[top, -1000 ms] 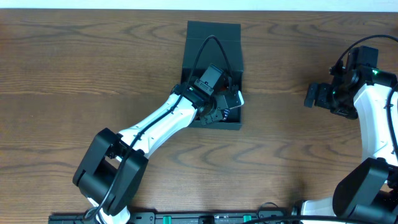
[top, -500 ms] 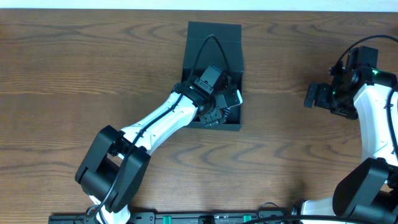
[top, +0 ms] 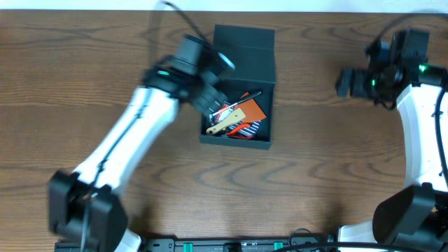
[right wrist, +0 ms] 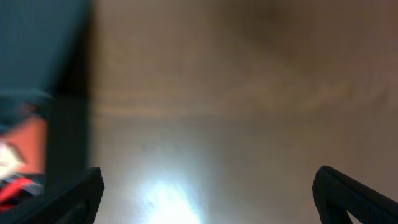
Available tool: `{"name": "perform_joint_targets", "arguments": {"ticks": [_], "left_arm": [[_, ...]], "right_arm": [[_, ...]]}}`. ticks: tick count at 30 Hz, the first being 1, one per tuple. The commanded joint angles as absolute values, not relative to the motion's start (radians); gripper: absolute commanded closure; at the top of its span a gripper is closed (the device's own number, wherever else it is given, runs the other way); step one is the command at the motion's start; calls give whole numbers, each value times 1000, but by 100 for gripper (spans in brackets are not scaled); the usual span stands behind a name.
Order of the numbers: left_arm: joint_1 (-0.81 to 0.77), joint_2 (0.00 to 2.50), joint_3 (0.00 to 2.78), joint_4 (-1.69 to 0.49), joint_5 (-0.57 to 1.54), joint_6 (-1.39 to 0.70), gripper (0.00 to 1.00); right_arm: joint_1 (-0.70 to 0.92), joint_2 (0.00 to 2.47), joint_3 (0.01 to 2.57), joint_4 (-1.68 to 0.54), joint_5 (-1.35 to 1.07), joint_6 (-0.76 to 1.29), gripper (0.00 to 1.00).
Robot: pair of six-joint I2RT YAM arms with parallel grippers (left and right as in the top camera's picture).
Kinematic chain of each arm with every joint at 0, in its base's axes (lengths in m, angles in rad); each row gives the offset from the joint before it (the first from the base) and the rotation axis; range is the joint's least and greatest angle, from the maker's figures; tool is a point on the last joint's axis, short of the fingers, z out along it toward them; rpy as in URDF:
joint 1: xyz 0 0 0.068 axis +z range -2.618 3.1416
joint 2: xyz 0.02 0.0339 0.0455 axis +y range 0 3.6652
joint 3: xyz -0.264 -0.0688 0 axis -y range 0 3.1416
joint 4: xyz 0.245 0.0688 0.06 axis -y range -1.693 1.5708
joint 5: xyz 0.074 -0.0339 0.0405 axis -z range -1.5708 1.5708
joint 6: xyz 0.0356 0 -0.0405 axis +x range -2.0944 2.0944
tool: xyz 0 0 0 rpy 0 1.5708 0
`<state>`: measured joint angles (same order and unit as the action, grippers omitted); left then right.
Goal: Pack container
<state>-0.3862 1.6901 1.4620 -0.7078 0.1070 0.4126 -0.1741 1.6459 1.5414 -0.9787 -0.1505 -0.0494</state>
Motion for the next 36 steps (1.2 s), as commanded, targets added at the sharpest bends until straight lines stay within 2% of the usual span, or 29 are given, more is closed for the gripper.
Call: {"name": "perform_joint_targets", "arguments": {"ticks": [1,5,10,18,19,20,21,23,24,25,27,29,30,36], "left_arm": [[-257,1632,1478,-739,93,263,1],[-110,1583,1478,-796,95,175,1],[-22,1489,1473,-853,97,175,1],[-5,1304,1343,-851,132,151,1],[-1,1295,1328,-849,160,135,1],[5,1292,1314,-849,196,119,1],[11,1293,1303,-847,235,104,6],[29,1303,1278,-827,324,70,37],[39,1311,1265,-807,356,39,62],[52,1321,1254,-788,379,0,71],[74,1346,1246,-756,413,-62,76],[101,1385,1246,-721,485,-92,90],[112,1403,1246,-702,525,-93,95],[163,1565,1246,-558,735,-200,94]], "right_arm": [[-115,1642,1682,-988,-164,-94,1],[-71,1632,1787,-1053,-106,-29,1],[-39,1544,1753,-1048,-63,44,1],[-32,1345,1488,-965,-23,120,1],[-32,1333,1447,-942,-28,130,4],[-32,1325,1402,-912,-42,138,12],[-33,1321,1362,-880,-67,139,42],[-34,1324,1299,-813,-121,154,62],[-34,1329,1274,-781,-142,168,69],[-36,1335,1253,-752,-157,190,73],[-44,1349,1231,-712,-181,224,85],[-57,1375,1223,-673,-216,248,99],[-64,1387,1224,-660,-231,258,99],[-109,1502,1224,-569,-387,321,99]]}}
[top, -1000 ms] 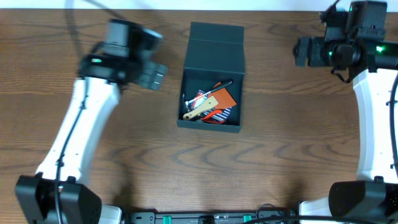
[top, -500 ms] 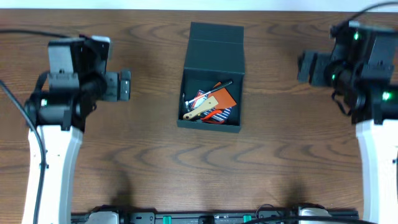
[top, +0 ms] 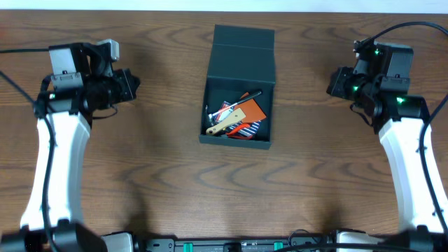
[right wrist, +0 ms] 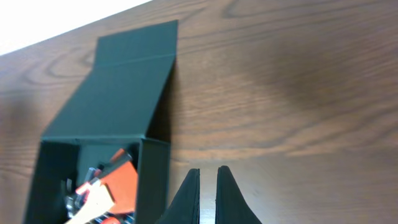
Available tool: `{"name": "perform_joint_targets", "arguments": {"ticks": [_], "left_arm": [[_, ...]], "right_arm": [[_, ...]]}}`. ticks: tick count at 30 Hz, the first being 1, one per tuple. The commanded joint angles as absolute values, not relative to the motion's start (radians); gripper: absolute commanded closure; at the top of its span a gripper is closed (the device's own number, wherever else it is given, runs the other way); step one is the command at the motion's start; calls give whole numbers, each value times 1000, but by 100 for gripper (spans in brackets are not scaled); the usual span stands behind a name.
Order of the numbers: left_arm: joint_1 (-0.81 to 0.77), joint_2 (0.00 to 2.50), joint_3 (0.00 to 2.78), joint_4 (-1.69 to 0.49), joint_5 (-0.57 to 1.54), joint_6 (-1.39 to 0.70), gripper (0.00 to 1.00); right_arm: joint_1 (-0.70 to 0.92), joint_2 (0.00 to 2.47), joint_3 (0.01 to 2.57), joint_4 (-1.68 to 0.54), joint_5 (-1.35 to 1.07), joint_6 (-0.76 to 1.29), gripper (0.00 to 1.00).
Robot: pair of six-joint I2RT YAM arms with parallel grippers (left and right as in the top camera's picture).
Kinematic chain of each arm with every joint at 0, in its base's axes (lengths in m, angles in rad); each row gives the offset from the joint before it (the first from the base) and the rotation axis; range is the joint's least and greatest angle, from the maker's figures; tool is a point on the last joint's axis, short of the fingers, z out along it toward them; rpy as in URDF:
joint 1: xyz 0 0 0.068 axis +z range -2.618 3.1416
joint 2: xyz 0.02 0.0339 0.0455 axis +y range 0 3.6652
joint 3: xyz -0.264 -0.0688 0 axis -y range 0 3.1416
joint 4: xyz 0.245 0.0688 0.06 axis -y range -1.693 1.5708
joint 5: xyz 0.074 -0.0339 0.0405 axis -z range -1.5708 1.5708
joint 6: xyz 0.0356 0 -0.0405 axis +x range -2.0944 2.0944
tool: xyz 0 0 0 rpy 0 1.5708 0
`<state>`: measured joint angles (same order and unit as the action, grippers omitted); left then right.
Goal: Pack container
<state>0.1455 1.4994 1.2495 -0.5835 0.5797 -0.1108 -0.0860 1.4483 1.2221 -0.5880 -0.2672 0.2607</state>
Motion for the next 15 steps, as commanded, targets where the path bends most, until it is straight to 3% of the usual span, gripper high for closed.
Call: {"name": "perform_joint_targets", "arguments": {"ticks": [1,9,15], "left_arm": [[167,1599,1246,-532,768,-220,94],[172,1837,1246,-253,1039,-399,94],[172,2000,1246,87,1184,-713,94]], "right_arm": [[-117,1526,1224,-552,-426,334,99],[-170,1704,1224,-414,-682,416,99],[-171,1809,1224,-361,-797,461,99]]}}
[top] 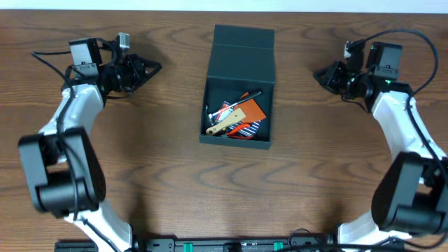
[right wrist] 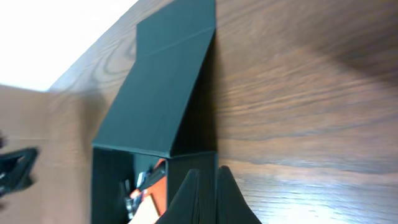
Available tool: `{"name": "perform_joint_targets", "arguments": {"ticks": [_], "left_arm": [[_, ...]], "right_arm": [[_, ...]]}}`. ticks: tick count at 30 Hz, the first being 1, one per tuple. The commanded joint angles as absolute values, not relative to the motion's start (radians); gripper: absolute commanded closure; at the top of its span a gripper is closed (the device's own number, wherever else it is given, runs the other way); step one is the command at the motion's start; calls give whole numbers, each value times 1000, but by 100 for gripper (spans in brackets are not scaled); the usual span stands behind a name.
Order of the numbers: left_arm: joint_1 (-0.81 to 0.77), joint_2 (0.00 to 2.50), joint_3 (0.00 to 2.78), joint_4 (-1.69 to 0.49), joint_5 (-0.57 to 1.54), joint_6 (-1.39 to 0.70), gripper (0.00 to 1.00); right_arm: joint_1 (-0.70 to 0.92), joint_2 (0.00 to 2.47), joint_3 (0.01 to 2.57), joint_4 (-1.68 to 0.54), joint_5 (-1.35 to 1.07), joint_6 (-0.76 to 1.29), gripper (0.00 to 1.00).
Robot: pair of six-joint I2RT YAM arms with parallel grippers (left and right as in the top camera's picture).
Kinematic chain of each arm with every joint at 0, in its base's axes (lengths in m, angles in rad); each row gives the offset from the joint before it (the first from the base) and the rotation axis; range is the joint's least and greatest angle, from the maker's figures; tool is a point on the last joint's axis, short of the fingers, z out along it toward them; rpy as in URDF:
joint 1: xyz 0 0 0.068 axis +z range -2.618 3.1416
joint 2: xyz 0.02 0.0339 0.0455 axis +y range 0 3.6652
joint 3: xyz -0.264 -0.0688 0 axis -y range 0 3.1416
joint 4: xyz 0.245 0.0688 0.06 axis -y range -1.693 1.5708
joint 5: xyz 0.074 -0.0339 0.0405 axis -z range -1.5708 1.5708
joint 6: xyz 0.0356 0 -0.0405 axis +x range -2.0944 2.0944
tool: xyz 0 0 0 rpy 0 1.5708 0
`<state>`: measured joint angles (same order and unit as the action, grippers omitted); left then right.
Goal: Pack container
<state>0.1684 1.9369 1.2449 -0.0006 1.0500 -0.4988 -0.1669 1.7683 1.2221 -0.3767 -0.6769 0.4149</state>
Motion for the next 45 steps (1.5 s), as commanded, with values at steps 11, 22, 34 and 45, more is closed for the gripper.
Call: {"name": "perform_joint_targets", "arguments": {"ticks": [11,22,34,45], "left_arm": [[169,2173,1267,407,1253,-988,94],[144,2287,1383,463,1377,-1008,94],[126,2498,1631,470,1384,-1114,94],[66,2579,1720,470,1406,-1161,95]], "right_arm": [[-170,1987,1224,-125,-1053,611,99],[-170,2096,1224,54,-1131,666,99],[-171,2178,1224,312,-1128,913,99],[-167,2297,1225,415,-1139,958,99]]}}
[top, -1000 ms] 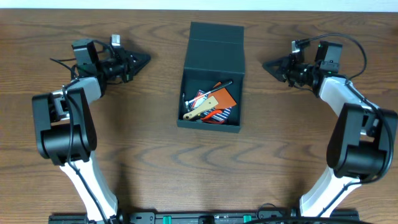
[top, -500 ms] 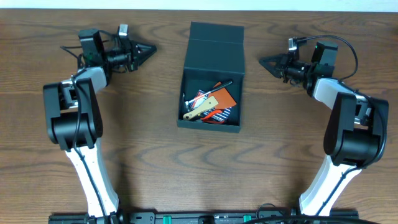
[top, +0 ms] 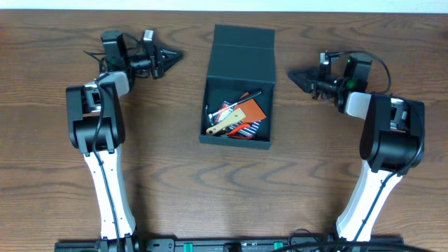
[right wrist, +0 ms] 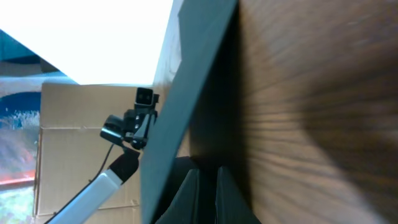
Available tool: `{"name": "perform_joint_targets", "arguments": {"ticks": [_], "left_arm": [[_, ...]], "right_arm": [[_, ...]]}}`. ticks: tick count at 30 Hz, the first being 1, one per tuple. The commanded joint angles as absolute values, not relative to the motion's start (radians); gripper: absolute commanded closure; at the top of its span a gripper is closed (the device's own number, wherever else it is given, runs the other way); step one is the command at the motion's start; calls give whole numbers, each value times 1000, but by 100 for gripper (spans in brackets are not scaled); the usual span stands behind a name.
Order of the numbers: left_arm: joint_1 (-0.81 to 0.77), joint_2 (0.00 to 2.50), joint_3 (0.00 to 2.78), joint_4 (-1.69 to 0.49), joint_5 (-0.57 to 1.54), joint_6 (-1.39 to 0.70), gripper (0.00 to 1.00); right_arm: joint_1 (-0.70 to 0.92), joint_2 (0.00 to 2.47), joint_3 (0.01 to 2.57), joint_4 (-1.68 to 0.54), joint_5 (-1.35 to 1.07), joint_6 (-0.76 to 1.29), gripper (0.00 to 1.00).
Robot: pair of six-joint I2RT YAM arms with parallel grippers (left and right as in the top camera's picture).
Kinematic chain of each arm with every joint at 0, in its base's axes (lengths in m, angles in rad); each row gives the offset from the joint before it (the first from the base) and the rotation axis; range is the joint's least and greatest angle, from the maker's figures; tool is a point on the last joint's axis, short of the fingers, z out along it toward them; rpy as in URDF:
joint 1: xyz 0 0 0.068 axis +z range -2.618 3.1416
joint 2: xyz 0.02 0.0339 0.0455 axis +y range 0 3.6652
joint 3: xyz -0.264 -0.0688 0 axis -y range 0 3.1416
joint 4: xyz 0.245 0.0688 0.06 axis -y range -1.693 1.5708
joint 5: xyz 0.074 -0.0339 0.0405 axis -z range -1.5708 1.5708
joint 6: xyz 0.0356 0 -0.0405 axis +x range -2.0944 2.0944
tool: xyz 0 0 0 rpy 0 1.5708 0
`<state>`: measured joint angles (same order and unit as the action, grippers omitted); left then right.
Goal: Pack container
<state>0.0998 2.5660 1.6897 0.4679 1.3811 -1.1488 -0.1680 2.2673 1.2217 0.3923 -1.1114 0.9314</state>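
The dark box stands mid-table with its lid folded back toward the far side. Inside lie an orange card, a wooden piece, a striped item and a pen. My left gripper lies low on the box's left, its tips pointing at the lid and closed to a point, holding nothing. My right gripper points at the box's right wall, shut and empty. In the right wrist view the gripper sits just short of the dark box wall.
Brown wooden table all around the box. Both arms run up the sides of the table from its near edge. Seen across the box in the right wrist view is the left arm, with a cardboard carton behind it.
Both grippers have come nearer the box, the left from the far left toward the lid, the right toward the right wall. The right wrist camera now looks along the table surface.
At first my left gripper was over the open box's contents and the right one stood open off to the right. Then both were drawn back to the table's sides, the right one shut. Since then both point inward and now sit close to the box.
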Motion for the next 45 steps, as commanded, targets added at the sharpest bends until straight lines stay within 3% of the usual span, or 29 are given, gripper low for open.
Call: {"name": "perform_joint_targets", "arguments": {"ticks": [1,28,45], "left_arm": [[56,2581,1720,470,1406,-1161,94],[-2,2617,1721,498,1428,-1161,94],[-17,2617,1721,575,1504,-1161,94]], "right_arm": [[-167,2306,1225,429,-1139,958,99],[-97,2342,1225,611,-1134,966,99],[-99,2342,1225,614,-1126,972,99]]}}
